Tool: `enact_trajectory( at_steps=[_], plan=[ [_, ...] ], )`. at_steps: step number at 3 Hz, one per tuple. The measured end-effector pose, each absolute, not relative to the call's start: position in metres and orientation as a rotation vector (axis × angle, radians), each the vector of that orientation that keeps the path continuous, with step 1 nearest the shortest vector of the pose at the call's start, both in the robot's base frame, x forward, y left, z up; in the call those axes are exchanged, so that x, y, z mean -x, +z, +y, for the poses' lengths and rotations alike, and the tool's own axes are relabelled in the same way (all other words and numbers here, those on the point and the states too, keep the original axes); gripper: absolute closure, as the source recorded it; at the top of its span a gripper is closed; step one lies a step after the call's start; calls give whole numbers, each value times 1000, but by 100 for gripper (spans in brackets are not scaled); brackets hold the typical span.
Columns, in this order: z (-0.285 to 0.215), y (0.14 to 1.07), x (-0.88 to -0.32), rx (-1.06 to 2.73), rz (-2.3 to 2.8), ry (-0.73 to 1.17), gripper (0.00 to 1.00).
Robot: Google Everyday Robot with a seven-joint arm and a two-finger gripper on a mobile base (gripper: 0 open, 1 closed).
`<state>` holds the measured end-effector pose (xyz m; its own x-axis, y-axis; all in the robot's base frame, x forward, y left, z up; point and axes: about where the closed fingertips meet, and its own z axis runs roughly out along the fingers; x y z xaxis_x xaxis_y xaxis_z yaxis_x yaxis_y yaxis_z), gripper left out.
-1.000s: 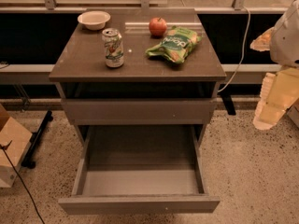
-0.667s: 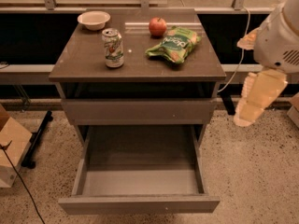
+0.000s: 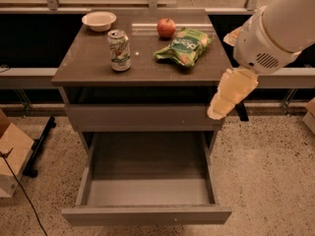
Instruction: Place green rice chip bag into middle drawer
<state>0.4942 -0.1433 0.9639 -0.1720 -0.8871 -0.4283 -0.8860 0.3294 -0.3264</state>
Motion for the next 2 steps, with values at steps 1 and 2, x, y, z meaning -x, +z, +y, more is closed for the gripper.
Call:
enact_trajectory(
  at_steps=[1, 2],
  plan=[
    [-120, 952, -529, 1431, 2017, 118, 0],
    [-110, 946, -549, 1373, 2009, 170, 0]
  ],
)
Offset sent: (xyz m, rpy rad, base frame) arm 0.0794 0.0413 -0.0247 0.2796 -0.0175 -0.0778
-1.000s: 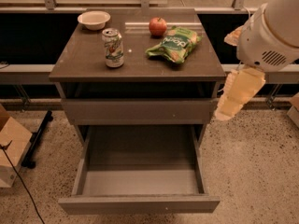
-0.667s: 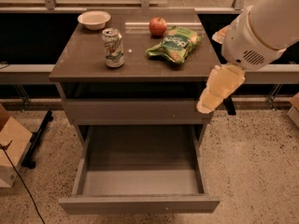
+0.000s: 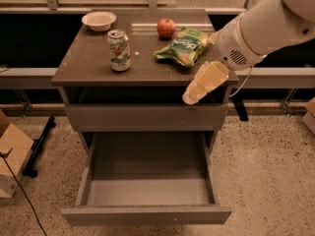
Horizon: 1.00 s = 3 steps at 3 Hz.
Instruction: Place green rice chip bag into middle drawer
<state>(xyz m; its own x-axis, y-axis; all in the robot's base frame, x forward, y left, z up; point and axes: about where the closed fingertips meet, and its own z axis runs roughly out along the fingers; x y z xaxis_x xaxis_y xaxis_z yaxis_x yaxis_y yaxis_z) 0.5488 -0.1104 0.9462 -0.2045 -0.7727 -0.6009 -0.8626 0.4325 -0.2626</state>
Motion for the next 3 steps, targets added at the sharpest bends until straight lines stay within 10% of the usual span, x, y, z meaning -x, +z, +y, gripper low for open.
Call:
enact_trajectory(
  at_steps=[3],
  plan=[
    [-98, 924, -611, 1324, 2065, 256, 0]
  ],
)
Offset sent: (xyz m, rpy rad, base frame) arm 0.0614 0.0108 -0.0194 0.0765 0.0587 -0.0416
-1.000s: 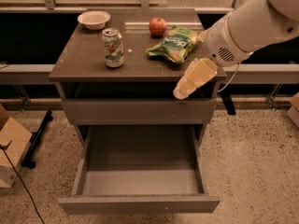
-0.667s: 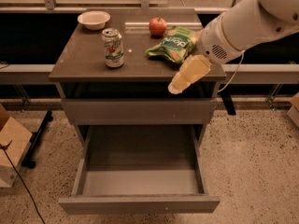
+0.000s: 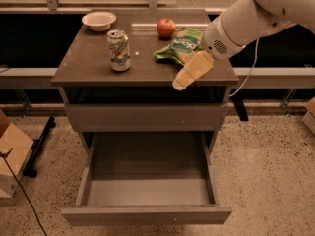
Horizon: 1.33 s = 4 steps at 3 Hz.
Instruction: Place green rice chip bag into middle drawer
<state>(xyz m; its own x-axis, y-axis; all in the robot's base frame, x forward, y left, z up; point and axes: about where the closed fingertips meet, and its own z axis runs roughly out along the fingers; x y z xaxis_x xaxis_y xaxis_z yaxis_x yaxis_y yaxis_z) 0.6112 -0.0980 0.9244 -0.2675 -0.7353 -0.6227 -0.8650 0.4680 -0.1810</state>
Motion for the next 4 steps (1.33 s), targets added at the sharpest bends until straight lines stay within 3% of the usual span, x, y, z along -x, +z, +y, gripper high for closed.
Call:
enact_trajectory(
  at_steps=[4],
  plan=[
    [-85, 906, -701, 981, 1995, 239, 0]
  ],
)
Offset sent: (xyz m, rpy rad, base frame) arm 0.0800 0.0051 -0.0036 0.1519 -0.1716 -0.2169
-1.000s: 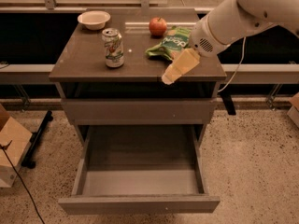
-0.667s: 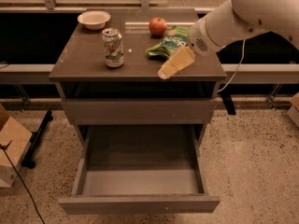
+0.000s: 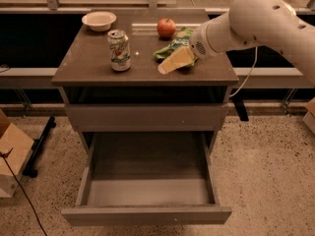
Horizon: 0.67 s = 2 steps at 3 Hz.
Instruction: Place green rice chip bag into middle drawer
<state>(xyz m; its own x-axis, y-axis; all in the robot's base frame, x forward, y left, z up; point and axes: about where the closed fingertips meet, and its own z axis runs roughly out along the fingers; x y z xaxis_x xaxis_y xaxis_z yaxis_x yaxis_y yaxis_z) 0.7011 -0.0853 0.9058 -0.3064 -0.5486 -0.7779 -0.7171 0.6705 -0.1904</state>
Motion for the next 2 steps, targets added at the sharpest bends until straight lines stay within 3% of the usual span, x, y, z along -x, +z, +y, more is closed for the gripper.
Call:
enact_trajectory(
  at_steps=[2],
  plan=[
    [-85, 887, -739, 849, 1992, 272, 0]
  ],
)
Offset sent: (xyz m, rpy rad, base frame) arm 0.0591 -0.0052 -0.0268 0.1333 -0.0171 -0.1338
